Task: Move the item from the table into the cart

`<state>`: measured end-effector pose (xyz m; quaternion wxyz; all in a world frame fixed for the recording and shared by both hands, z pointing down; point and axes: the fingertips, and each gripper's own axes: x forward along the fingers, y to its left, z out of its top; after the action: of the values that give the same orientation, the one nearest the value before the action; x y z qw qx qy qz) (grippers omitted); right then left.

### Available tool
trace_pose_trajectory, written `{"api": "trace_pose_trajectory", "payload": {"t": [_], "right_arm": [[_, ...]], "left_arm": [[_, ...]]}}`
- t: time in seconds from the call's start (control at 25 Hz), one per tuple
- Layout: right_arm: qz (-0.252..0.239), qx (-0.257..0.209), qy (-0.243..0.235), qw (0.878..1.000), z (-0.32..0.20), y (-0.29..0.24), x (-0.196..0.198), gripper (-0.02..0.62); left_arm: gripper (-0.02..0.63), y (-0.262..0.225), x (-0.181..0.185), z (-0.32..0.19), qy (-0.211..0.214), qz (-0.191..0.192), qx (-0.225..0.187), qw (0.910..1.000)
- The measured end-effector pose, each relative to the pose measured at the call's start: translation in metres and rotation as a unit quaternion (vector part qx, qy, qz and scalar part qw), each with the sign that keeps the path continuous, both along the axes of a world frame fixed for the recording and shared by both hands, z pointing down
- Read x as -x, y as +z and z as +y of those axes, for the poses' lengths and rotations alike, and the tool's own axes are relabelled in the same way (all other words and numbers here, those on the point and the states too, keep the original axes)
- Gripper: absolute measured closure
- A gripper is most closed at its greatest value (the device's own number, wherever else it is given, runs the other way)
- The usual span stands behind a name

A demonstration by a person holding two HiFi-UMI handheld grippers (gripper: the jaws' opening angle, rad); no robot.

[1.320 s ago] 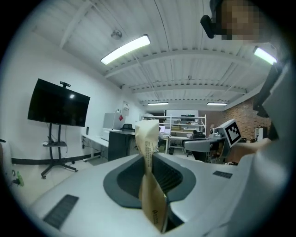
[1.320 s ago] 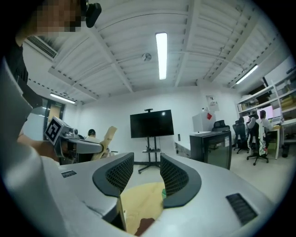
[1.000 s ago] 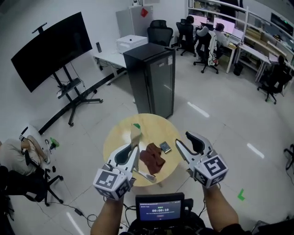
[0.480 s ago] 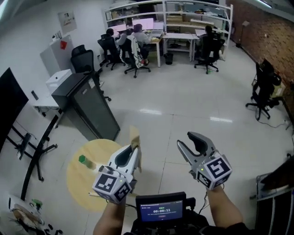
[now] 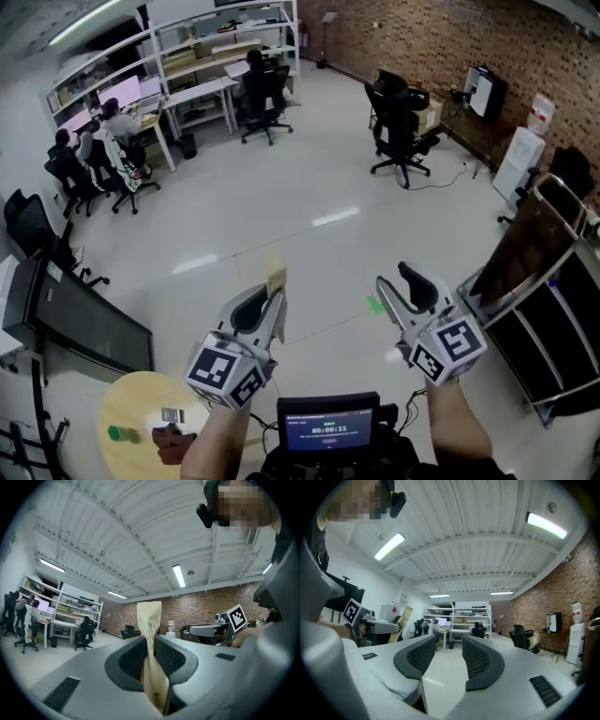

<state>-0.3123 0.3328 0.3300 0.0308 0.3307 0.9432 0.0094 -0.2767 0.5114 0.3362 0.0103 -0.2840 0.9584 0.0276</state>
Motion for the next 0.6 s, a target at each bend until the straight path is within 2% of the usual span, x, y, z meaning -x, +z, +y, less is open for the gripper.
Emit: {"api": "trace_pose_trajectory", "payload": {"t": [0.12,0.24,0.48,0.6], "right_arm": [[0.011,-0.002,0.082,0.997,-0.079,0.007,0.031,0.425],[0.006,-0.003,0.151,0.989,-0.181,0.010,0.057,0.425],[-0.004,0.004,0.251,0.968,-0.406,0.004,0.093,0.425],[-0.003,0.001,0.293,0.956,-0.509,0.006,0.110,0.425]], "left_arm": [[0.541,0.005,0.055,-0.068,0.067,0.006,-0.005,0.9977],[0.541,0.008,0.111,-0.166,0.134,0.002,-0.006,0.9909],[0.541,-0.002,0.193,-0.399,0.236,0.002,-0.010,0.9718],[0.540,-0.004,0.230,-0.512,0.286,0.004,-0.013,0.9581]]}}
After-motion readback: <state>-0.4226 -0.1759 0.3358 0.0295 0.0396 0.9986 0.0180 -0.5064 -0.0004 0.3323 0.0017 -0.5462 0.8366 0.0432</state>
